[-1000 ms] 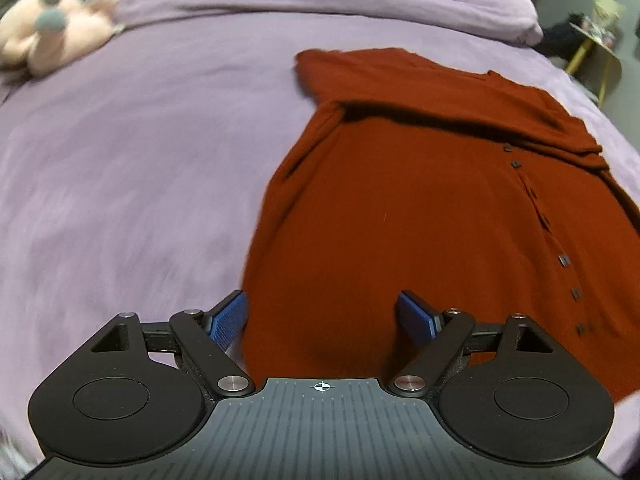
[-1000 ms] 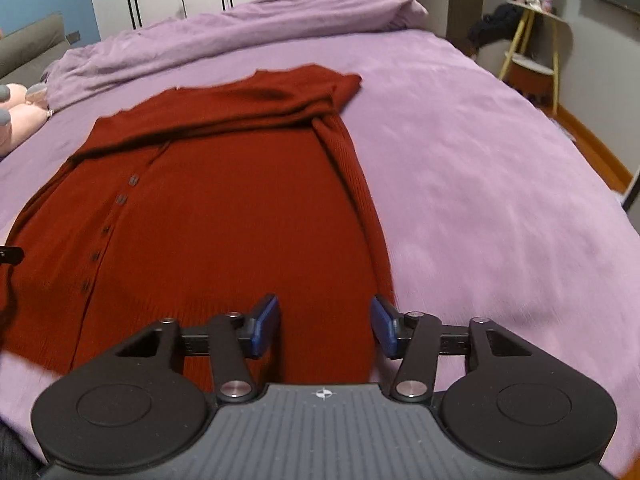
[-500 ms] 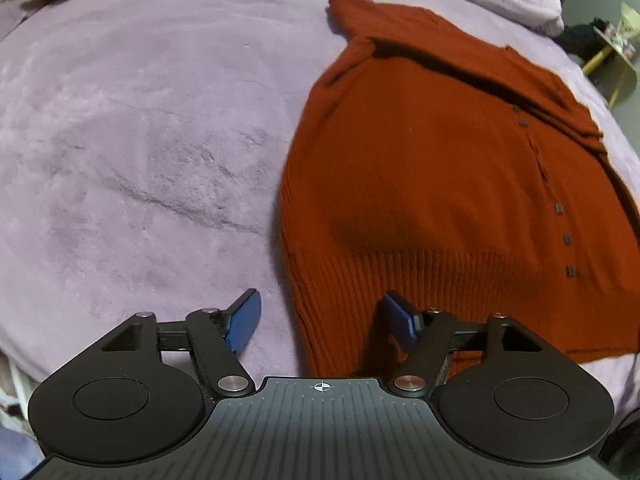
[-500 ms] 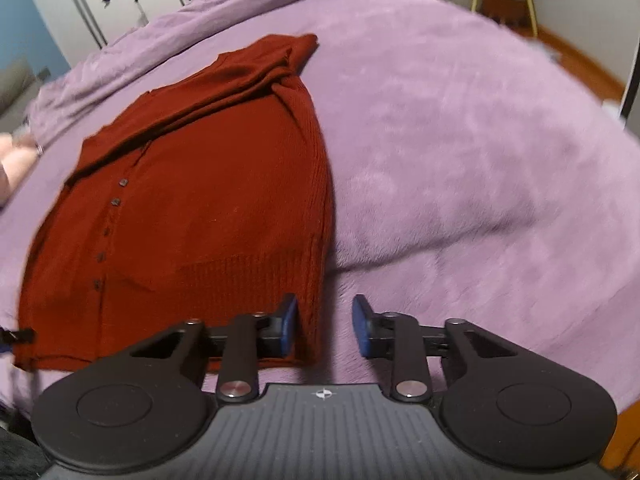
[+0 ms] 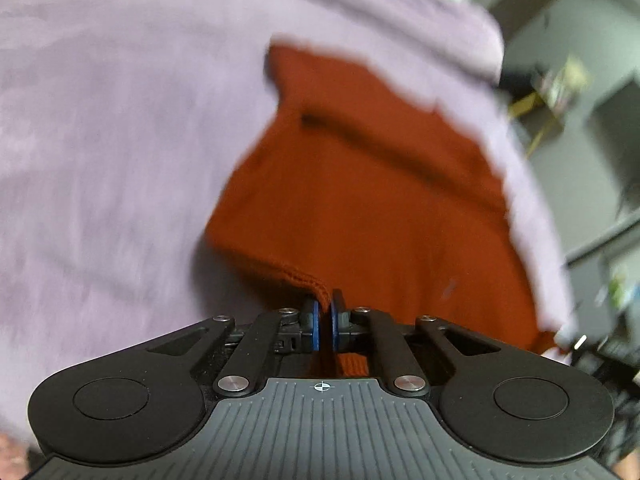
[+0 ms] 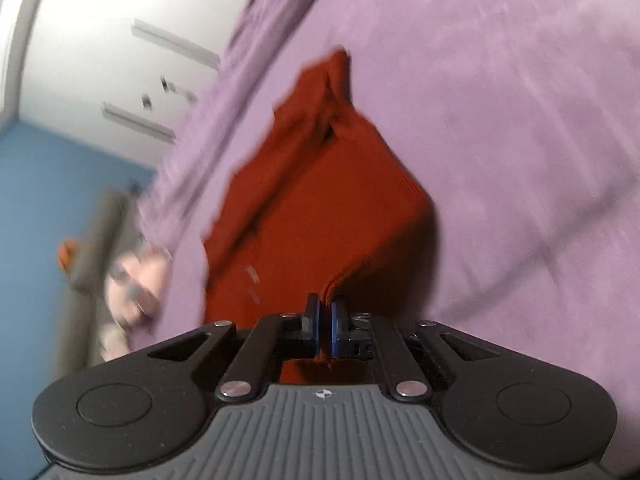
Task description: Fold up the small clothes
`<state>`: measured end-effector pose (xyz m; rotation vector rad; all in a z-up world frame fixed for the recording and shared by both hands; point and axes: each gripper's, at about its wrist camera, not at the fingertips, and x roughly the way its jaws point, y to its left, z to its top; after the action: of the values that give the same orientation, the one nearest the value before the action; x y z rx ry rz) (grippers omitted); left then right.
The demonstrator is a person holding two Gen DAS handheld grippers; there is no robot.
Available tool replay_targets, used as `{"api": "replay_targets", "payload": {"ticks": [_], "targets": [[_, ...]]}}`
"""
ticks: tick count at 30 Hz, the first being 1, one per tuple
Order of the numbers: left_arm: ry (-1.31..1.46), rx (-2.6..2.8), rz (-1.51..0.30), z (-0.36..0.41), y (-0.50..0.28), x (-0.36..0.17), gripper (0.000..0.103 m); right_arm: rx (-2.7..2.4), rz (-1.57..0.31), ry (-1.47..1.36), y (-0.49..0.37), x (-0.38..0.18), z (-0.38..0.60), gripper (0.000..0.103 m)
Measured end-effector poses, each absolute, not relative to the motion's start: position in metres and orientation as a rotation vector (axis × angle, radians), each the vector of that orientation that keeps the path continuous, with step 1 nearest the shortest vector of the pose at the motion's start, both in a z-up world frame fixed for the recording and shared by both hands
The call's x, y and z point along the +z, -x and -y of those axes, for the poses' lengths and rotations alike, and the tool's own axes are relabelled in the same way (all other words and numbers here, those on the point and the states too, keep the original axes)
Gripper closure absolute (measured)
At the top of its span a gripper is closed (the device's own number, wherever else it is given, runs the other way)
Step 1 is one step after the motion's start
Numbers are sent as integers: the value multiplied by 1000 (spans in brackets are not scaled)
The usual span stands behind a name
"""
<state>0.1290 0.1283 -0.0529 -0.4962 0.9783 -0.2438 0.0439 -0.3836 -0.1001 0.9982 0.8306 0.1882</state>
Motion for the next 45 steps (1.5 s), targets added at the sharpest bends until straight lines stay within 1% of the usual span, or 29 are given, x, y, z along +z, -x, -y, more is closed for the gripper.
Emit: {"api": "replay_targets", "payload": {"ticks": [2,6,9,12,14,15,16,17,18,20,25,27,29,30,31,32,33,34,35,36,37,40,41,42,43,45], "targets": [[539,-217,-914,-134,-149,-39,96,170,-796,-980,-65,-91,384,99],[465,-129,-838,-124,-190,-34,96,77,-773,-866,-118,-87,375,99],[382,-77,-835,-110,-216,-48,95,7,-789,-692,-151,-91,359,98],[277,-36,-881,-98,-234,-67,89,-16,-851,-547,-175,-99,347,98],[250,-41,-871,-99,-233,-72,84,1,-827,-460,-172,-94,342,96],[256,-50,-855,-104,-227,-70,78,15,-797,-423,-168,-89,342,89],[254,-39,-824,-109,-223,-69,59,22,-765,-394,-163,-86,345,83],[237,-25,-791,-113,-221,-68,49,19,-730,-355,-159,-82,345,71],[214,-18,-766,-117,-221,-65,49,16,-708,-307,-153,-80,346,70],[177,-48,-749,-120,-220,-64,47,28,-700,-239,-155,-80,345,70],[92,-133,-823,-103,-233,-76,46,87,-757,-149,-162,-87,335,70],[69,-145,-857,-94,-241,-85,48,90,-762,-130,-166,-89,330,70],[88,-164,-873,-91,-241,-89,59,85,-770,-122,-170,-92,327,70],[93,-163,-875,-90,-240,-90,62,86,-777,-119,-173,-93,325,71],[89,-160,-871,-88,-240,-90,70,87,-783,-107,-175,-95,324,72],[76,-154,-869,-87,-238,-90,78,86,-786,-92,-175,-96,322,75],[63,-146,-866,-87,-238,-89,81,84,-784,-74,-175,-96,321,81],[65,-149,-859,-88,-235,-88,83,88,-781,-66,-175,-96,321,83],[75,-158,-854,-89,-237,-88,90,93,-780,-62,-174,-96,321,86],[91,-167,-850,-90,-236,-86,91,94,-783,-54,-175,-97,321,90],[100,-175,-846,-90,-235,-85,91,93,-784,-47,-175,-97,321,91],[71,-194,-845,-86,-233,-84,91,90,-802,-60,-178,-101,325,90],[63,-195,-856,-84,-235,-86,91,92,-804,-69,-178,-101,327,89],[57,-197,-867,-83,-237,-89,89,97,-809,-82,-178,-102,328,87],[49,-191,-879,-82,-240,-92,82,101,-816,-91,-178,-102,329,87],[46,-193,-891,-80,-243,-96,79,106,-820,-91,-178,-103,330,87]]}}
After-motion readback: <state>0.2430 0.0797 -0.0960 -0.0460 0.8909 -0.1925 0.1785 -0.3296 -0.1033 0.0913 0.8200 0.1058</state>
